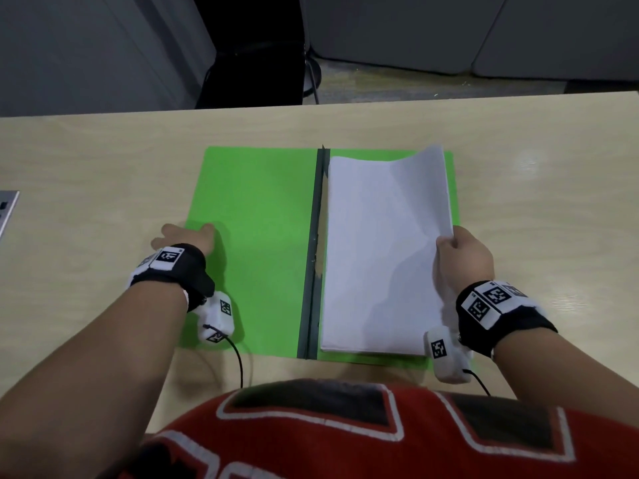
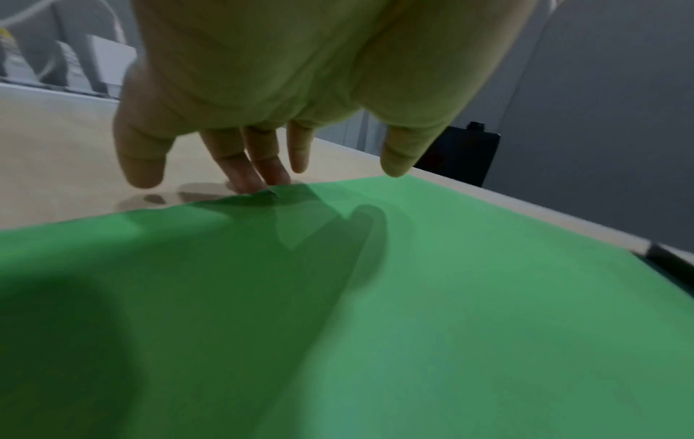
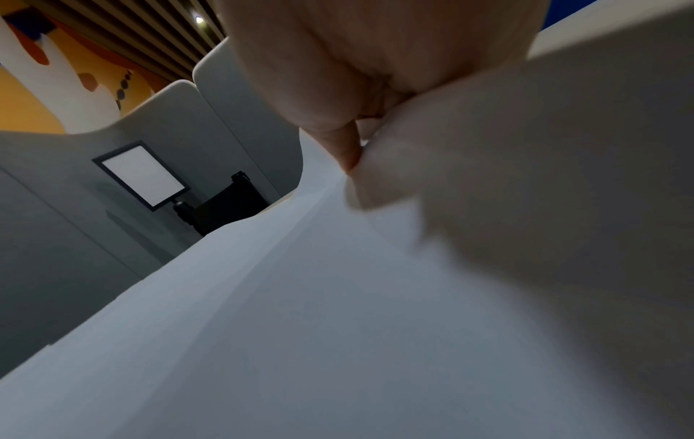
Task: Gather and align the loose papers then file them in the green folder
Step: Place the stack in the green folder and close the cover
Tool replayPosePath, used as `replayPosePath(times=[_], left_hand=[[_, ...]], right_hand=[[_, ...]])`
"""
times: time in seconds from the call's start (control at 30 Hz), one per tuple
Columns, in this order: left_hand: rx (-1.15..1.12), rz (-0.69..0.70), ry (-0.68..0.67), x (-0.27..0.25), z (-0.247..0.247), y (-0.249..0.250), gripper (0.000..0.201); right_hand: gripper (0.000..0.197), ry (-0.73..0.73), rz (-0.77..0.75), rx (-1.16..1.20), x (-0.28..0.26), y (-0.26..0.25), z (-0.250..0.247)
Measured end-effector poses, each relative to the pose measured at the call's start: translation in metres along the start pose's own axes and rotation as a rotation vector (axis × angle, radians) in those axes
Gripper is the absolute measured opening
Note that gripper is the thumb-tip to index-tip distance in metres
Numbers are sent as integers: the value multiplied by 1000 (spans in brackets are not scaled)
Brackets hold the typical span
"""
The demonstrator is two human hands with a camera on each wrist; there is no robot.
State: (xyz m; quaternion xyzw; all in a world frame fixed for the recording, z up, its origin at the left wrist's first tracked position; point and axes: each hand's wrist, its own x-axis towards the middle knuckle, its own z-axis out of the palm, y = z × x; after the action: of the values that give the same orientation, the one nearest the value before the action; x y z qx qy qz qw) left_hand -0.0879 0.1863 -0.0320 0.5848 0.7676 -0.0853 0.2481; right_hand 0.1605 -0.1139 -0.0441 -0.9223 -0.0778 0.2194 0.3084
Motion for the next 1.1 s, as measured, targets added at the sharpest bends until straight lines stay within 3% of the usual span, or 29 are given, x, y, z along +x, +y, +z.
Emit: replayPosePath(times=[0.13,0.27,0.47,0.53,0.67,0.77,1.1], left_hand=[[-40,19,-85,13,-21,0,79],[-64,126,17,-6,-46,7,72],[-202,556,41,-79,-95,4,64],[-352,643,-44,-116,-107,4,57],[-719,709,-396,-186,-110,11,29],[-764,770,-560,-225,-100,15,34],[-594,864,-694,-294,-42,38,41]], right_hand=[[16,-4,6,42,-2,1,-1],[21,-8,44,71,-2,-1,-3],[40,-50,82,65,-5,5,-16],[44,-40,88,51,-8,8,-23],[45,-73,87,15,-10,21,-37],[43,-100,56,-3,-13,30,-48],[37,-240,70,175,-20,80,-77]])
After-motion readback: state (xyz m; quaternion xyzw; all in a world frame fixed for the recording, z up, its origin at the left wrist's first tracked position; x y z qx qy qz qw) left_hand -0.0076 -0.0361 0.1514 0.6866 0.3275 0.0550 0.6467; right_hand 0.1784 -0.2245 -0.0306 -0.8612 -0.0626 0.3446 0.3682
